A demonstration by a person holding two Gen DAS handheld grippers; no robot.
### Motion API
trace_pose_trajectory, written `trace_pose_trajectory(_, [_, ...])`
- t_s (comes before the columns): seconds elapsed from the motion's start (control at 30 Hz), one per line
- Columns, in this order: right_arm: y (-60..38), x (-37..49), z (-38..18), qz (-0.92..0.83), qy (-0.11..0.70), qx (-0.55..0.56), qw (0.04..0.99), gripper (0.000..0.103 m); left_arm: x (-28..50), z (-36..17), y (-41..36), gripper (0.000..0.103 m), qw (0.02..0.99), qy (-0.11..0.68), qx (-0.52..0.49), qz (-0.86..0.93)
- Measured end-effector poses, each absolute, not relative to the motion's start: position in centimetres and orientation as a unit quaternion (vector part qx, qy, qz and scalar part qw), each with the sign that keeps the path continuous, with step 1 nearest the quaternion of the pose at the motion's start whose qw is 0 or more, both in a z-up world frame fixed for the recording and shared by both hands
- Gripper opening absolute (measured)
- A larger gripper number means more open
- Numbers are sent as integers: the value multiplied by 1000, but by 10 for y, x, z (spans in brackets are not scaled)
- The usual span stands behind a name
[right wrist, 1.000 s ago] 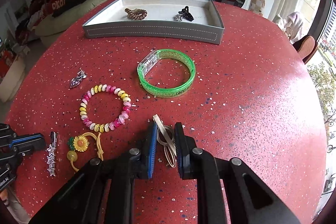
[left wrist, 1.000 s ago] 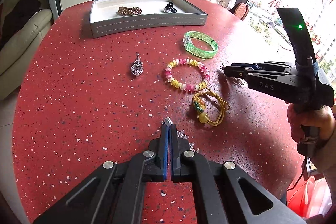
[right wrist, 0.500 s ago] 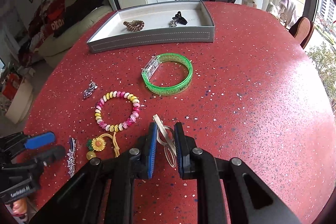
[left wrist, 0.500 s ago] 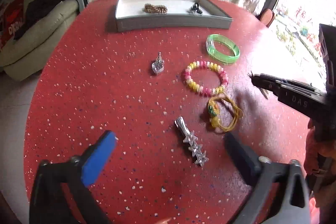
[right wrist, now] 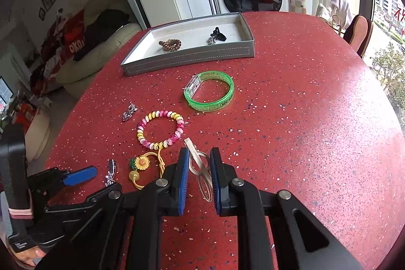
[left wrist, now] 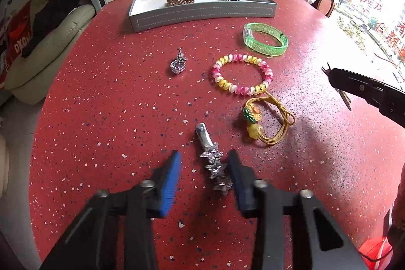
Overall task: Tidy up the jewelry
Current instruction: 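Grasp the star hairpin with the left tool while the right tool grasps the bunny hair clip, then carry both items into the white tray and open both tools to release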
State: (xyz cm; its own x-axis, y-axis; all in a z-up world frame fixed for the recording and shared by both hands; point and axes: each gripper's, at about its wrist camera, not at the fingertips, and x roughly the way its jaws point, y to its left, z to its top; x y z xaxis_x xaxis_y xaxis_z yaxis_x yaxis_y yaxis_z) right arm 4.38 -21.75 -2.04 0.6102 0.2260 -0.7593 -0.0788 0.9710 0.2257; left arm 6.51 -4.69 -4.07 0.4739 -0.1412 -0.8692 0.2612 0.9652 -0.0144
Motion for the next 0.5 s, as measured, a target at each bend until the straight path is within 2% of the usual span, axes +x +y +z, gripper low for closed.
trace_pose_trajectory(0.03, [-218,42,-19,84,431,86,894,18,64,-41,-46,34,857,497,59,-124])
trace_pose_trajectory(0.27, [-221,38,-17,76,428,100,895,18,65,-38,-28,34,855,489,12,-176])
trace_pose_trajectory(0.5, [-224,41,-11,73,422,118,896,18,75,-19,-19,34,867,463,12,-183])
